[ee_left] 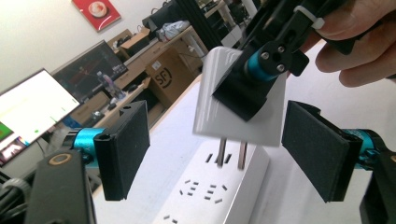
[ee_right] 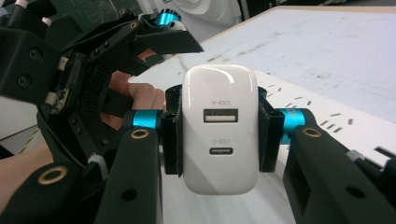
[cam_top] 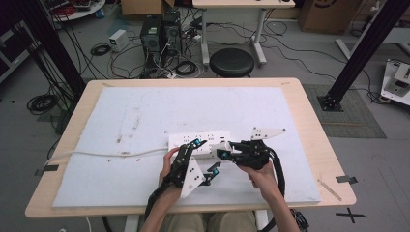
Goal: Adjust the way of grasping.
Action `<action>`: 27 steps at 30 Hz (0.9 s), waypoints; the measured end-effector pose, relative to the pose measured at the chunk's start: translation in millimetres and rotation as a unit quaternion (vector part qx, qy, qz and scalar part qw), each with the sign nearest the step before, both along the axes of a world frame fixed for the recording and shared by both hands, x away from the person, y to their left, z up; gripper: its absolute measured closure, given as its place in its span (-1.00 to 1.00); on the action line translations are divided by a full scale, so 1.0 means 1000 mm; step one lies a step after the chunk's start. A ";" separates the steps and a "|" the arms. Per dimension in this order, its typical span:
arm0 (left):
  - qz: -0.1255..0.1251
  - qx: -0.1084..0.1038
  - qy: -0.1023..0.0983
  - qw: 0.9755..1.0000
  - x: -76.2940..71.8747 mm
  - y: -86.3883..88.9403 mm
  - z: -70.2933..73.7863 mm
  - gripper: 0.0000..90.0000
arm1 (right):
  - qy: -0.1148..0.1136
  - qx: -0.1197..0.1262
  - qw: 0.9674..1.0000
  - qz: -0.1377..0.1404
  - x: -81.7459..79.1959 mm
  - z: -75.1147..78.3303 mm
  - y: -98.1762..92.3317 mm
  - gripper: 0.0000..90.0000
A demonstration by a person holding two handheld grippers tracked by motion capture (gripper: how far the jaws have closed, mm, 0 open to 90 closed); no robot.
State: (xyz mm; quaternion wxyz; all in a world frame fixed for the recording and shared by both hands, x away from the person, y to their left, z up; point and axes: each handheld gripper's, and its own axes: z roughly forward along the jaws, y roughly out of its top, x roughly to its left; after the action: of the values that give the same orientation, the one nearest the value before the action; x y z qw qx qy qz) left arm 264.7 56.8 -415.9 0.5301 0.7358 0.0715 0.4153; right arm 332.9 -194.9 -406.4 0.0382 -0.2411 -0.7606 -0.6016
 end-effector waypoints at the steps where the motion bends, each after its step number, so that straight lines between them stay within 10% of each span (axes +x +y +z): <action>1: 0.000 -0.004 0.003 1.000 0.000 0.002 0.000 -0.48 | -0.004 0.001 1.000 -0.001 0.001 0.000 -0.001 0.40; 12: 0.023 -0.062 0.066 0.996 0.005 0.034 0.006 -0.48 | -0.010 -0.008 1.000 -0.020 0.002 0.002 -0.009 0.40; 22: 0.091 -0.113 0.113 0.983 0.011 0.079 0.009 -0.48 | -0.015 -0.022 0.999 -0.027 0.002 0.002 -0.013 0.40; 27: 0.131 -0.135 0.138 0.972 0.014 0.109 0.009 -0.49 | -0.020 -0.035 0.999 -0.025 0.001 0.004 -0.014 0.40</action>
State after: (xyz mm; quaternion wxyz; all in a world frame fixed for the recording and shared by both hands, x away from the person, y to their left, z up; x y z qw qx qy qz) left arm 278.8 165.8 -406.5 0.5508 0.6916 0.2951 0.3622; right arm 333.9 -208.5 -402.1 -0.0001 -0.2494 -0.7753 -0.5802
